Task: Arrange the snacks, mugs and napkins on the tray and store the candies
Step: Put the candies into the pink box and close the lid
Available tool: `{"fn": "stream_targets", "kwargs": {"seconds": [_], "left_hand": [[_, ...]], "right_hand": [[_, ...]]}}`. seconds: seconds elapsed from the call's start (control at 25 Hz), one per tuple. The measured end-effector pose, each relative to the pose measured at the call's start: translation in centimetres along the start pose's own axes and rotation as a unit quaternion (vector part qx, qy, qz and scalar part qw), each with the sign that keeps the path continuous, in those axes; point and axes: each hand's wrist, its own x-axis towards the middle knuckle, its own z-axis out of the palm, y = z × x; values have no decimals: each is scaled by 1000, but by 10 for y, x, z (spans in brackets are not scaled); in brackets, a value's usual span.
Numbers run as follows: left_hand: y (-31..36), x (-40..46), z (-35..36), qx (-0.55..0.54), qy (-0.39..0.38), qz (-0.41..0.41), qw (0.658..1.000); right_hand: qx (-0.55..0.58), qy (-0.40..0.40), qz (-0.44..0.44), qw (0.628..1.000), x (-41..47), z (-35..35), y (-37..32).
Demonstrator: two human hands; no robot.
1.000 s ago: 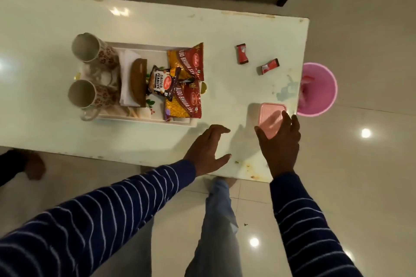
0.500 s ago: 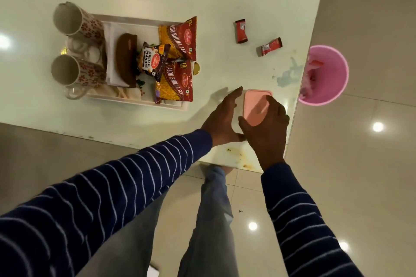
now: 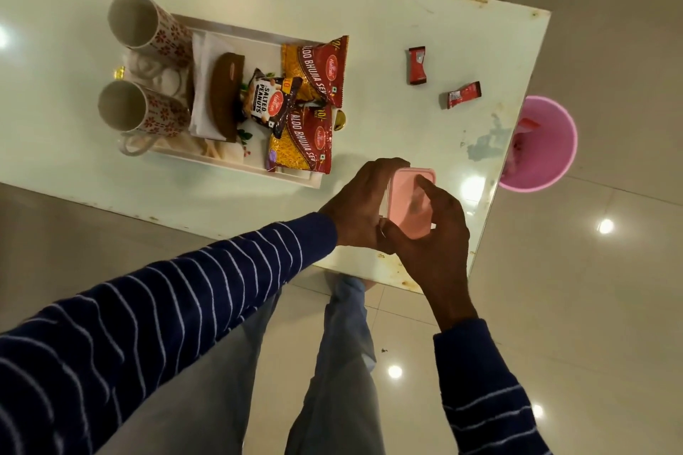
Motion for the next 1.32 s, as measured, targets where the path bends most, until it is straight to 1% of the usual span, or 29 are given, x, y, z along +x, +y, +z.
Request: {"fn": "stream_targets", "kwargs": {"seconds": [0.16, 0.28, 0.44, 0.52, 0.6, 0.64, 0.72, 0.84, 0.92, 0.96, 1.0, 1.04, 1.08, 1.12, 1.2, 1.24, 1.32], "left_hand": [[0, 0, -5, 3, 4, -8, 1000], [-8, -4, -14, -5, -7, -8, 1000], [-18, -12, -24, -25, -23, -24, 999], [-21, -15, -24, -42, -3, -31, 999], [-25, -17, -25, -45, 20, -30, 998], [-27, -17, -26, -42, 28, -29, 998], [-30, -20, -28, -41, 31, -33, 998], [-33, -22, -28, -38, 35, -46, 998], [-35, -24, -26, -34, 37, -51, 997], [-36, -24, -25, -36, 38, -52, 997], [-37, -25, -24, -39, 39, -51, 997], [-38, -25, -24, -44, 39, -50, 997], [-40, -26, -23, -49, 40, -51, 997], [-40, -27, -23, -54, 41, -53, 996], [-41, -27, -23, -62, 42, -59, 995], [-42, -27, -22, -63, 41, -64, 995], [-42, -23, -21, -57, 39, -78, 995]], "right_hand": [[12, -62, 20, 998, 8, -16, -3], [101, -71, 14, 992, 11, -30, -4], [184, -52, 52, 980, 18, -40, 1], [221, -5, 83, 972, 24, -42, 12], [236, 48, 115, 964, 32, -44, 25], [238, 62, 128, 961, 36, -44, 32], [253, 67, 162, 952, 42, -43, 48], [269, 45, 209, 939, 49, -38, 69], [222, 30, 220, 949, 52, -34, 77], [154, 29, 210, 965, 53, -34, 80], [62, 37, 188, 979, 52, -34, 82], [-27, 52, 162, 985, 50, -35, 83], [-82, 73, 132, 985, 49, -37, 83], [-99, 91, 107, 985, 49, -39, 79], [-101, 107, 39, 988, 61, -45, 69], [-112, 100, -4, 989, 73, -47, 63], [-155, 62, -88, 982, 104, -48, 47]]}}
